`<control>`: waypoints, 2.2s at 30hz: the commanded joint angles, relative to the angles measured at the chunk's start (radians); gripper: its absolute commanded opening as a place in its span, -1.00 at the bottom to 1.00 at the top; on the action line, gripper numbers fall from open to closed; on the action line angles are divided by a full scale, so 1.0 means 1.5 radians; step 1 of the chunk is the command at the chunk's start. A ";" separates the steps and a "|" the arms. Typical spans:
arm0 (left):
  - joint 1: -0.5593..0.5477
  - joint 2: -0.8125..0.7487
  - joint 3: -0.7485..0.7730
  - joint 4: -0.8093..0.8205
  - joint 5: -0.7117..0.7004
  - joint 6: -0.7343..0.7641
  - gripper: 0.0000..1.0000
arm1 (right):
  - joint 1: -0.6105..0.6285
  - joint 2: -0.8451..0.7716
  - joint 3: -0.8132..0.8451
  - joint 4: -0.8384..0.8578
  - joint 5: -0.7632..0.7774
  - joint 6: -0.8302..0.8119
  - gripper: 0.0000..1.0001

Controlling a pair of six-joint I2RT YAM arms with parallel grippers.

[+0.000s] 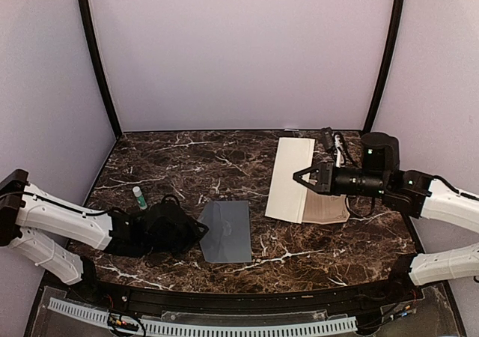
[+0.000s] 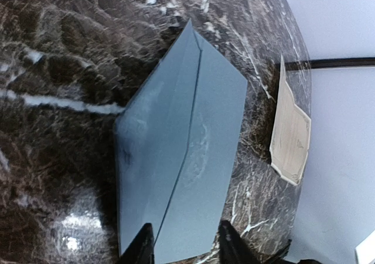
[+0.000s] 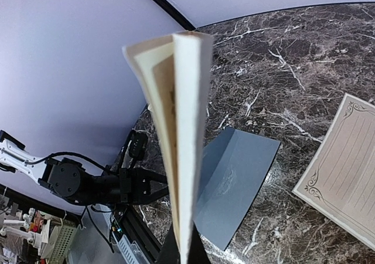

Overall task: Place the letter into the envelope and seal it
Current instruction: Move the envelope to the center of the board, then place the letter in the envelope.

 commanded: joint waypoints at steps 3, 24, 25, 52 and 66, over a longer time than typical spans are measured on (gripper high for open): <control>-0.004 -0.053 -0.031 -0.014 0.003 -0.003 0.22 | -0.003 0.012 0.003 0.036 -0.011 0.008 -1.00; 0.058 -0.187 0.278 -0.098 0.312 0.537 0.76 | 0.019 0.021 0.052 0.107 -0.315 -0.063 -1.00; 0.071 -0.175 0.305 -0.122 0.360 0.546 0.76 | 0.026 0.024 0.058 0.098 -0.327 -0.069 -1.00; 0.083 -0.031 0.457 -0.240 0.631 0.670 -0.31 | 0.135 0.164 0.165 -0.018 -0.353 -0.165 -1.00; 0.084 -0.120 0.331 -0.007 0.416 0.540 -1.00 | 0.128 0.031 0.020 0.171 -0.075 -0.031 0.49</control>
